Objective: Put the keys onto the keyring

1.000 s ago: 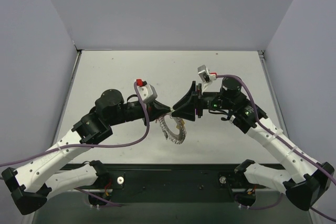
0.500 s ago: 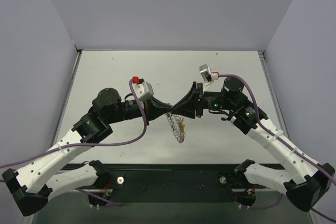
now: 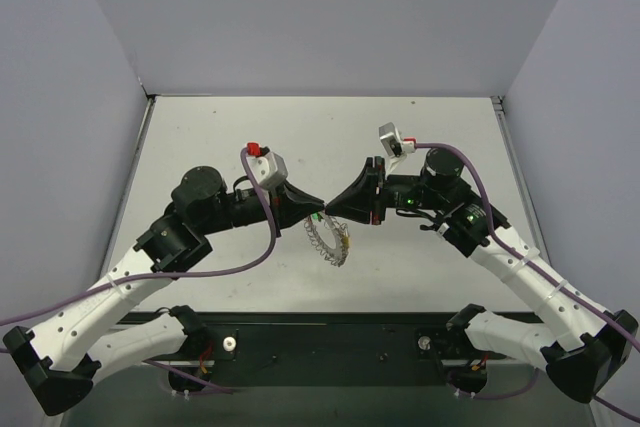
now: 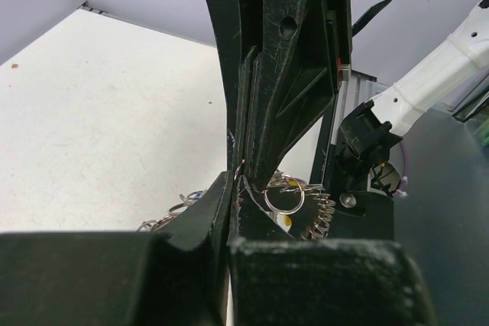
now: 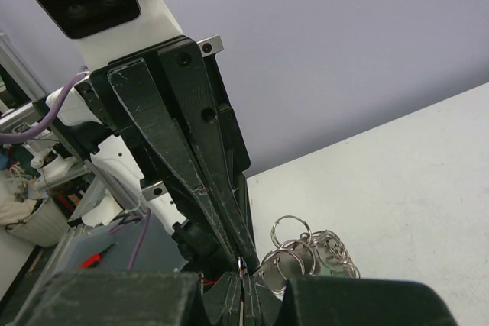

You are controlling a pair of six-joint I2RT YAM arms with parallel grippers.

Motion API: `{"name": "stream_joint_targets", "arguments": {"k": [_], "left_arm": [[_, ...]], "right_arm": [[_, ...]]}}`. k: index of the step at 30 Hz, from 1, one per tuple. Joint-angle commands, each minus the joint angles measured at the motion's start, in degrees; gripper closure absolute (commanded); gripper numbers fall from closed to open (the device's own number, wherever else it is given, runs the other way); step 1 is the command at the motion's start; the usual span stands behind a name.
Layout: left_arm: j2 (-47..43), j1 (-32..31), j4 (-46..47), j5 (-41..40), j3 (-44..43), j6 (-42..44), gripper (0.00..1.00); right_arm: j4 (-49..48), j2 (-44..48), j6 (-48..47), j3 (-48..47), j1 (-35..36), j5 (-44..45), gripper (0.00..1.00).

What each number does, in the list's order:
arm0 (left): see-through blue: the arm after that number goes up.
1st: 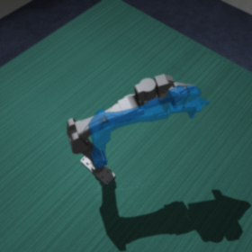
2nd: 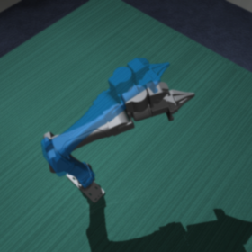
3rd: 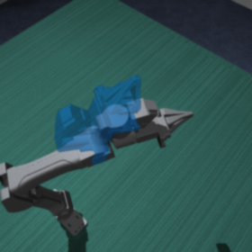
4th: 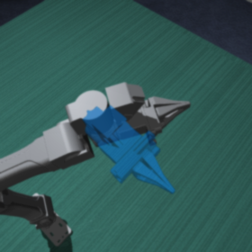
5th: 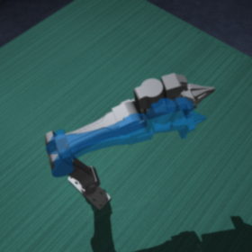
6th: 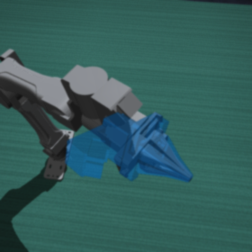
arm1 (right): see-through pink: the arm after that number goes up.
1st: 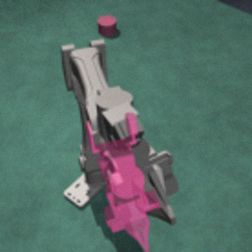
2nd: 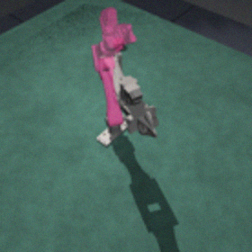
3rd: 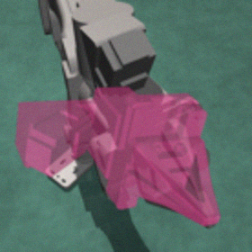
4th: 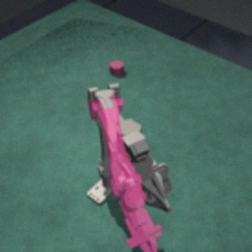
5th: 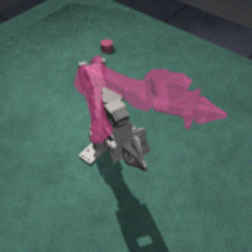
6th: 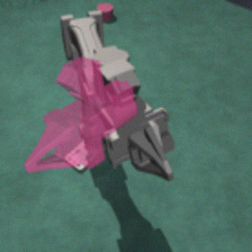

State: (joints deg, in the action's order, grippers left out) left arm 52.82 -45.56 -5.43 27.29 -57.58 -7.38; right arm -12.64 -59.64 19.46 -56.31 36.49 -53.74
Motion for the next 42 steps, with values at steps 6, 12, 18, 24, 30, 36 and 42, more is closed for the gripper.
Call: {"name": "stream_joint_targets", "arguments": {"k": [6,12,18,24,30,36,42], "left_arm": [[-1.75,2.58,-0.10,3.56,-4.03,0.43,0.58],[-1.23,3.64,-4.14,5.67,-6.75,1.48,0.41],[3.77,3.64,-15.74,8.74,-13.59,5.00,0.37],[7.21,3.72,-21.72,15.95,-16.77,6.67,0.36],[8.88,3.72,-22.78,17.54,-17.65,7.11,0.39],[10.46,3.72,-21.55,17.97,-17.65,6.24,0.40],[12.13,3.72,-19.89,18.85,-17.48,5.18,0.44]], "right_arm": [[1.30,1.19,-3.82,-1.52,0.07,-1.37,1.00],[3.15,1.28,-5.57,-1.96,0.07,-1.72,1.00],[9.65,0.49,-10.14,-4.59,0.07,-1.90,1.00],[12.47,0.84,-14.45,-5.91,0.07,-4.62,1.00],[15.81,0.75,-15.95,-6.79,0.07,-5.50,1.00],[15.02,0.75,-15.33,-6.79,0.07,-6.73,1.00],[13.97,1.01,-14.72,-6.44,-0.01,-6.73,1.00]]}}
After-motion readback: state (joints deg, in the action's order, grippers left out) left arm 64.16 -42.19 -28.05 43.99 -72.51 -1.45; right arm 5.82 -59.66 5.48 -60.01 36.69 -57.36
